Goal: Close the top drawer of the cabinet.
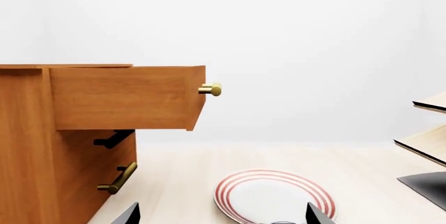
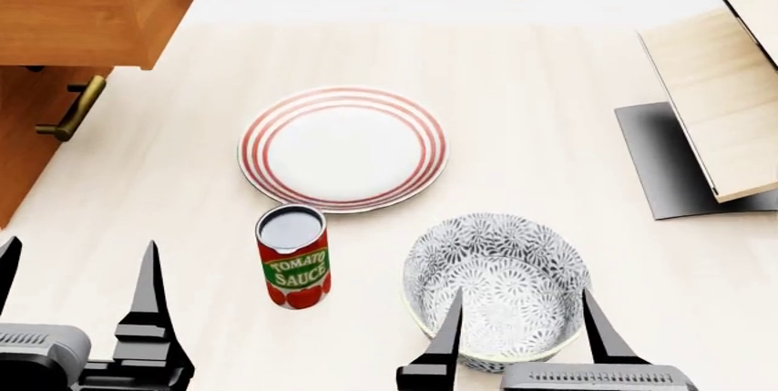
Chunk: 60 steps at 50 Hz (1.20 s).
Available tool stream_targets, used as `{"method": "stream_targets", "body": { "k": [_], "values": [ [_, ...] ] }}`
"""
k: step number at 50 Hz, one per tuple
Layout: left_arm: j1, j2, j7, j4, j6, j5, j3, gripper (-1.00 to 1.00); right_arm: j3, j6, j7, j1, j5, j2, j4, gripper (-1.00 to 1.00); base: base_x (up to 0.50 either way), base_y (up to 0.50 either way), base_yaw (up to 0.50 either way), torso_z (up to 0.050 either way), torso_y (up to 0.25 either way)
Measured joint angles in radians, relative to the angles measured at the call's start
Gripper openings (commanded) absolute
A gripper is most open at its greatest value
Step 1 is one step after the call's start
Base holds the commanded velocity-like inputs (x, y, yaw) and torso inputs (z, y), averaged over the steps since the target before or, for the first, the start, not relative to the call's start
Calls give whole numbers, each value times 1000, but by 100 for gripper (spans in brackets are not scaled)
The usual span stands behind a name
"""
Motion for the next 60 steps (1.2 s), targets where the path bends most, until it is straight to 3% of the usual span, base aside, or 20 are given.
{"method": "stream_targets", "body": {
  "k": [25, 44, 50, 60],
  "values": [
    [-5, -21, -21, -29, 20, -4, 21, 100, -28, -36, 3, -1, 24, 25, 35, 100, 500, 0, 0, 0, 1],
    [-11, -17, -38, -57, 35, 3, 69, 100, -53, -67, 26, -1, 17, 31, 64, 100, 0, 0, 0, 0, 0],
    [-89, 5, -39, -108, 21, 12, 105, 100, -74, -74, 33, -3, 5, 36, 75, 100, 0, 0, 0, 0, 0],
    [-348, 68, -21, -341, 6, 9, 160, 100, -101, -89, 40, 0, -6, 43, 98, 100, 0, 0, 0, 0, 0]
  ]
}}
